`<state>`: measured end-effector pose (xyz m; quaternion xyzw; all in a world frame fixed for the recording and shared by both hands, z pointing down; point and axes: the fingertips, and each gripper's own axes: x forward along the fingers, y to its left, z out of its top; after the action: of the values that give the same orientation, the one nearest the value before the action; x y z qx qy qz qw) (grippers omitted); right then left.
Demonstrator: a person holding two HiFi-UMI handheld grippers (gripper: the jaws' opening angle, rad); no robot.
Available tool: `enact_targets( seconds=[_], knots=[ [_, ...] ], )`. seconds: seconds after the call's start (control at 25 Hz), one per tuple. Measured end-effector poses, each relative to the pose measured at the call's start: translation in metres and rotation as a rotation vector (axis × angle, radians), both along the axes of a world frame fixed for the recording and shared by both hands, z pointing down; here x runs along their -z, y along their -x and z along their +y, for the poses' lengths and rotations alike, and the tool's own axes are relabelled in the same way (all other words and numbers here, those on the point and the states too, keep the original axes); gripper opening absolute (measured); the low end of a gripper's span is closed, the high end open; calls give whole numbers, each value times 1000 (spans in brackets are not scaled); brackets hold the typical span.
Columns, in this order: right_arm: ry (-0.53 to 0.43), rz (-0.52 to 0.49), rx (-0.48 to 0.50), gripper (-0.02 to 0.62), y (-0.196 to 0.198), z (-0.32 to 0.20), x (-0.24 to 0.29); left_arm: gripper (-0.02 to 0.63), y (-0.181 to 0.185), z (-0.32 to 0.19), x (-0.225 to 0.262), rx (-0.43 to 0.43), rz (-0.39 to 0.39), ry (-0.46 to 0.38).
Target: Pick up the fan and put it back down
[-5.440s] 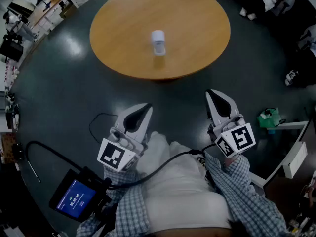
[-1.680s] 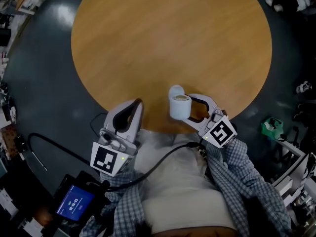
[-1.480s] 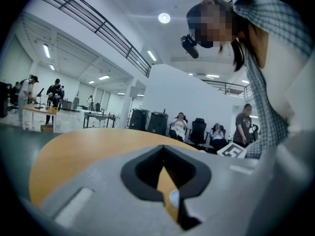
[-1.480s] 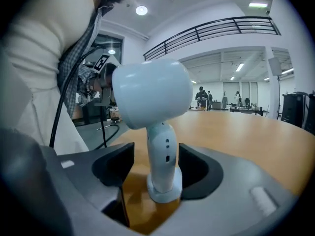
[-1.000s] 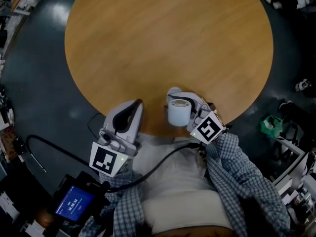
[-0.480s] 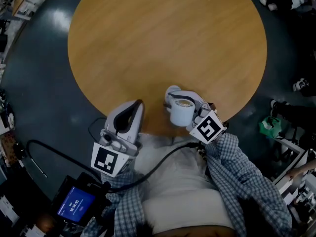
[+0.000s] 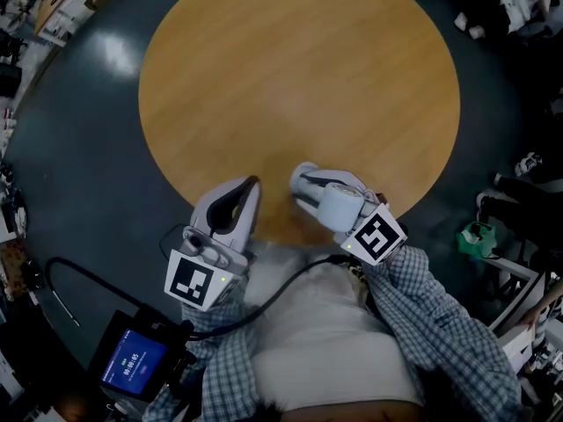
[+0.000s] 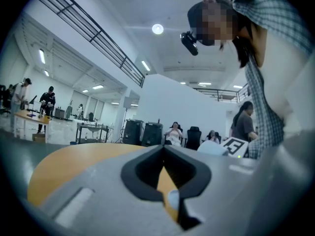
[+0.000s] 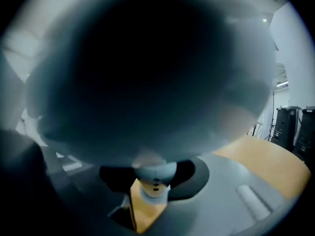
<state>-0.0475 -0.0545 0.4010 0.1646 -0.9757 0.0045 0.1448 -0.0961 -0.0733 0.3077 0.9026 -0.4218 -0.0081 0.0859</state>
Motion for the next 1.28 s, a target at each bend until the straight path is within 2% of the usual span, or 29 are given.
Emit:
enact_targets(
  seconds=[0.16, 0.52, 0.76, 1.28],
  knots=[
    [-28, 4, -3, 135, -5, -3, 16, -2, -10, -7, 15, -17, 31, -45],
    [-81, -19, -29, 135, -5, 0, 57, -2, -19, -8, 17, -68, 24, -79],
    [-114, -8, -42, 133, -8, 0, 67, -2, -26, -8, 16, -92, 23, -88],
    [-118, 2, -50, 124, -10, 1, 71, -2, -31, -7, 19, -113, 18, -97]
  ],
)
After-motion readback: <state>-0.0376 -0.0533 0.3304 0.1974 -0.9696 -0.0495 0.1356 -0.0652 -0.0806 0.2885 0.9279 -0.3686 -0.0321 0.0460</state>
